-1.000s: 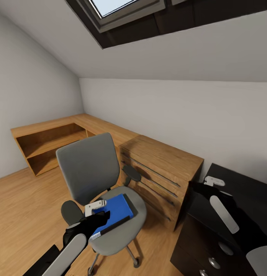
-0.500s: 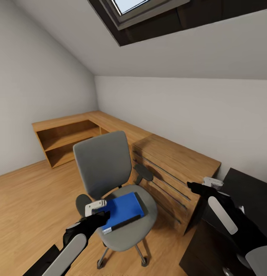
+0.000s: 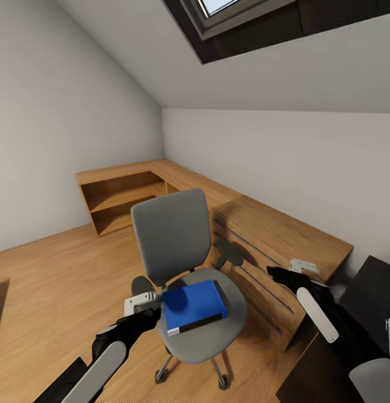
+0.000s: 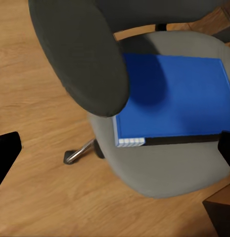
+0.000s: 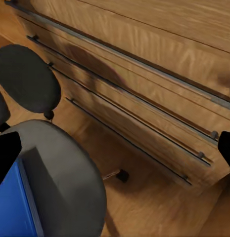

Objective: In the bedroom, organize the workspace by keeping the computer under the desk, ensuring the monitor is on the desk, placing the keyboard on the desk next to the monitor, placing the mouse on the desk next to the keyboard, moving the folder from the swivel chair onto the desk next to the mouse, stacking the notebook on top of the folder with the pen on top of the notebook, and positioning the swivel chair next to the desk.

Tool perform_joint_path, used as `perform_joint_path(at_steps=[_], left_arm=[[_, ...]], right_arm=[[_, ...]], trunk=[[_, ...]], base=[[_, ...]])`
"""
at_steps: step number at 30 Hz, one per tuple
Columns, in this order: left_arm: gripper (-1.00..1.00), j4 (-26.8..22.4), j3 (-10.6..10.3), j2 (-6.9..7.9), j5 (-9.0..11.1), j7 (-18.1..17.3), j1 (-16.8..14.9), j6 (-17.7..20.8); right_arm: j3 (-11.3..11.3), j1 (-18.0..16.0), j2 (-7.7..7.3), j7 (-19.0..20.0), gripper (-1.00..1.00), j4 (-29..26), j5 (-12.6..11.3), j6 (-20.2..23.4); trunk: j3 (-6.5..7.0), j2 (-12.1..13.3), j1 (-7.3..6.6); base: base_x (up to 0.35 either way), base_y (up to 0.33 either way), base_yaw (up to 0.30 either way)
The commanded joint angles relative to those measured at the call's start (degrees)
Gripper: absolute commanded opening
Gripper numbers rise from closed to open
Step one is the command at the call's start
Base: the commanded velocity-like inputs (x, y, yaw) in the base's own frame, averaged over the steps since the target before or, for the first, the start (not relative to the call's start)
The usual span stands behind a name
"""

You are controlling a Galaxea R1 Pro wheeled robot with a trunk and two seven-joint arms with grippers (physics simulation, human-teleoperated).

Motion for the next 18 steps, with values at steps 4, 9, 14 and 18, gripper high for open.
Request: perform_joint_path(at_steps=[4, 9, 14, 18], left_arm=[[1.00, -0.1, -0.1, 0.04, 0.3, 0.4, -0.1, 0.1], [1.00, 0.0, -0.2, -0.04, 0.3, 0.3, -0.1, 0.1], [1.00, 0.0, -0.2, -0.05, 0.3, 0.3, -0.1, 0.1], [1.00, 0.0, -0.2, -0.05, 0.3, 0.3, -0.1, 0.1]], right_arm=[[0.2, 0.0, 0.66, -1.3, 1.00, -0.1, 1.5, 0.0], [0.2, 0.0, 1.19, -1.7, 1.00, 0.1, 2.3, 0.0], [0.3, 0.0, 1.45, -1.8, 1.00, 0.1, 2.5, 0.0], [0.3, 0.0, 1.48, -1.8, 1.00, 0.1, 2.5, 0.0]], trunk=[[-0.10, 0.0, 0.00], [-0.05, 0.0, 0.00], [0.10, 0.0, 0.00], [0.28, 0.0, 0.00]], base=[[0.000, 0.000, 0.253], [0.000, 0.000, 0.256], [0.000, 0.000, 0.257], [0.000, 0.000, 0.255]])
